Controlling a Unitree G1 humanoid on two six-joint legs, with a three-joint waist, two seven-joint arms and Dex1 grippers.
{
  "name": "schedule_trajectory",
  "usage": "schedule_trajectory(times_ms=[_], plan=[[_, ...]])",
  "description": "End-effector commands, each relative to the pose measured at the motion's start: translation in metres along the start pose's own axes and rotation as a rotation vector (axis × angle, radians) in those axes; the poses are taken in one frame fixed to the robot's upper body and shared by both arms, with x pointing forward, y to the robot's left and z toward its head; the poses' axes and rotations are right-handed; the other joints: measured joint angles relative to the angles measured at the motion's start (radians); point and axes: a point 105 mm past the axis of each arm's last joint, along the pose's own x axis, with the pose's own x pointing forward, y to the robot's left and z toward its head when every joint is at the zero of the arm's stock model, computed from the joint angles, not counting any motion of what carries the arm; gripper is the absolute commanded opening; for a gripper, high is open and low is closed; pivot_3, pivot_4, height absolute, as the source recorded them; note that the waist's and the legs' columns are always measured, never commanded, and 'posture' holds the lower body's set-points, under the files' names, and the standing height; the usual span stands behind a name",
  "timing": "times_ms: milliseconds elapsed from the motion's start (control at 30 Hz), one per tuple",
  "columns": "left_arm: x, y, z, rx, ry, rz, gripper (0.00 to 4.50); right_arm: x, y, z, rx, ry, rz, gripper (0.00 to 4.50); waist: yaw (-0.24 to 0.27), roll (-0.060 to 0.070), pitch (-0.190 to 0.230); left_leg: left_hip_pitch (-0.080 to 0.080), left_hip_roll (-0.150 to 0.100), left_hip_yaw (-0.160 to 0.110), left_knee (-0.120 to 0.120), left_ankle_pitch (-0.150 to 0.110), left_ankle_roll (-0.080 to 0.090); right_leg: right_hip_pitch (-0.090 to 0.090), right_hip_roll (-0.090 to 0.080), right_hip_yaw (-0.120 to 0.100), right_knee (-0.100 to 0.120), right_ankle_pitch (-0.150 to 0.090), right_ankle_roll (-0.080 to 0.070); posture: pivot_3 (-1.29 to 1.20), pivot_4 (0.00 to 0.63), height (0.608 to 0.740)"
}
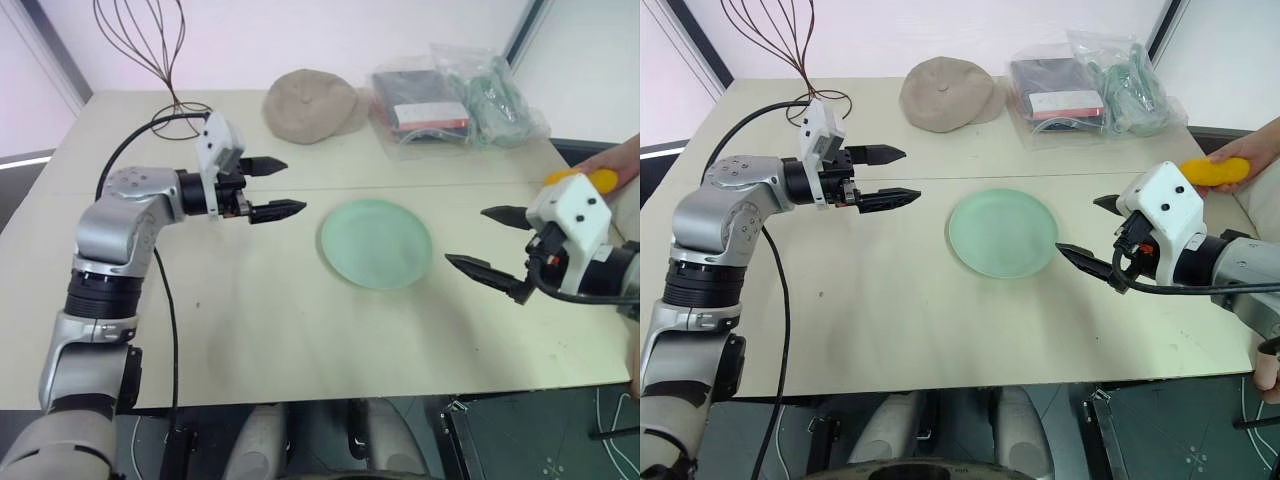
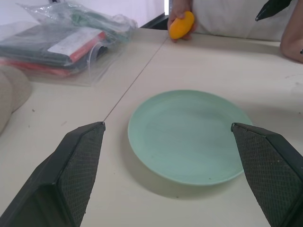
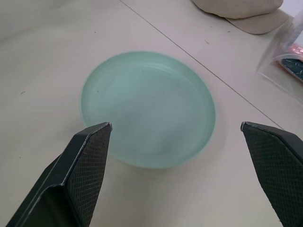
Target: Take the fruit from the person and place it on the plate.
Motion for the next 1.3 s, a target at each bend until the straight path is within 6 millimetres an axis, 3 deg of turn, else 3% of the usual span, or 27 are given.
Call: schedule_trajectory(times_ms=[33,1100,1300], plan=[[-0.001,-0.001,0.018,0.054,-0.036,-0.004,4.47,-0.003,-0.004,0.008,-0.038,-0.025,-0.022,4.5,0.0,0.0,0.0,0.0,0.0,0.0,0.0,0.0,0.0,0.0,0.0,0.0,0.0,0.0,0.0,0.0,0.15,0.74],[0.001,-0.001,0.018,0.056,-0.036,-0.006,4.47,-0.003,-0.004,0.008,-0.038,-0.03,-0.03,4.5,0.0,0.0,0.0,0.0,0.0,0.0,0.0,0.0,0.0,0.0,0.0,0.0,0.0,-0.001,-0.002,0.0,0.15,0.74],[0.002,0.003,0.02,0.053,-0.054,0.013,4.47,-0.001,-0.012,0.026,-0.034,-0.119,-0.067,4.5,-0.001,0.0,0.0,0.0,0.0,0.0,0.0,0.0,0.0,0.0,0.0,0.0,0.0,-0.001,-0.002,0.0,0.15,0.74]])
